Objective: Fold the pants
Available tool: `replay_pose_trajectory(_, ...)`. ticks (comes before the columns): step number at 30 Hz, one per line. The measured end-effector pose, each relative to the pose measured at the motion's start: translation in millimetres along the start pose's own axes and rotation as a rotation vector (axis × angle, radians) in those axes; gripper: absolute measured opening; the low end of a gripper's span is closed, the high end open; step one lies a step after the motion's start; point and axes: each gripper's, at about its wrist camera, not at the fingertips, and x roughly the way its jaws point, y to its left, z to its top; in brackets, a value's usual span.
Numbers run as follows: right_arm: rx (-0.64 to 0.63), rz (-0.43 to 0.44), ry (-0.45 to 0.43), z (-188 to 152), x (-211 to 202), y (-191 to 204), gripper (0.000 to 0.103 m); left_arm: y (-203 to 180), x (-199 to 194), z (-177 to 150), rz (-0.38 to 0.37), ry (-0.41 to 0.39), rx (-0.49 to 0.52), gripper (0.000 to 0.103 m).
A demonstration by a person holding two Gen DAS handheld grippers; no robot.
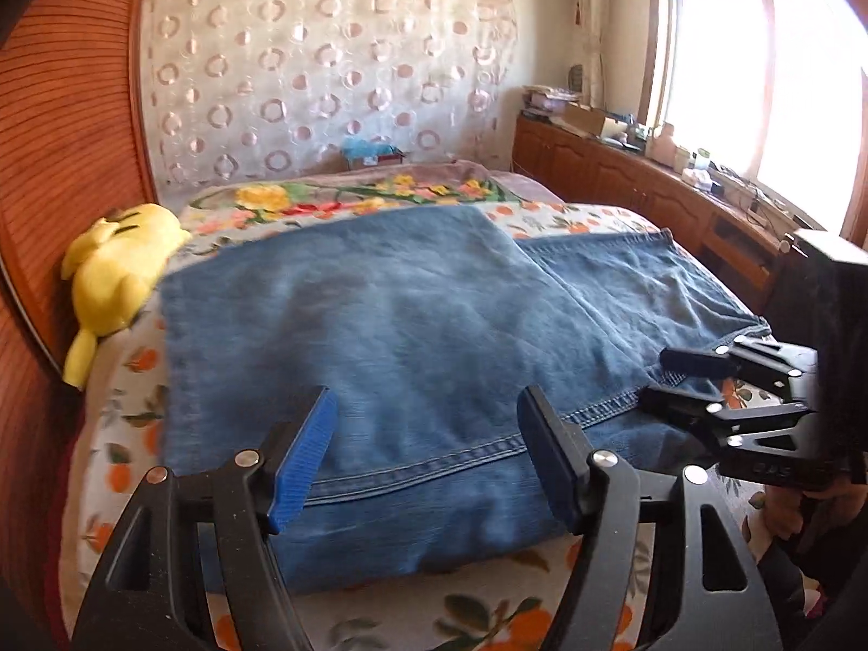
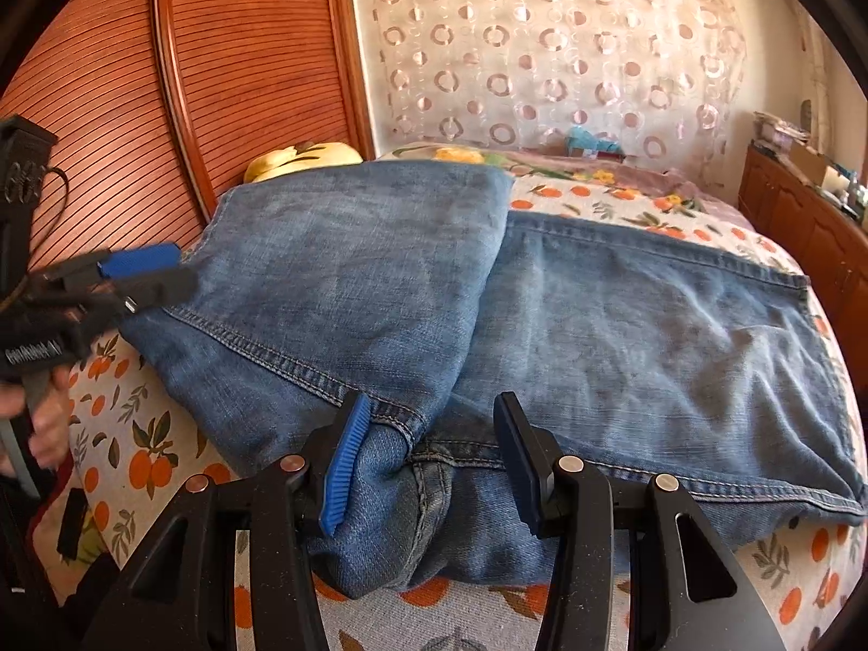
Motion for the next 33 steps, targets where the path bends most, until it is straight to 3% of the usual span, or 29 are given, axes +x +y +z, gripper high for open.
replay_pose_trajectory(3,0.013,-0.013,-0.014,-4.8,-16.2,-11.6,0.049,-10.1,6.3,-1.7,-0.012,0.005,0.001,0.070)
replay_pose_trajectory(11,0.061,-0.228,-0.042,-25.7,-68.4,-74.0,0.049,-36.5,14.1,-10.6,-0.033,0.019,0.039,0.070)
replay_pose_trajectory(20,0.144,-0.409,0.048,-72.9,-91.5,-144.3,0.049,-38.9,15.3,-10.4,-0.041,0.013,0.035,0.070)
replay_pose_trajectory(24,0.150,-0.450,0.082,-81.1,-94.3,-157.9,0.049,-34.9,11.8,-10.5,-0.046,-0.013,0.010,0.070)
replay_pose_trajectory(33,0.091,-0.492,0.135,-58.5,-69.1,-168.3,0.049,-35.7,5.1,-10.6,-0.036,-0.032,0.025,0.070)
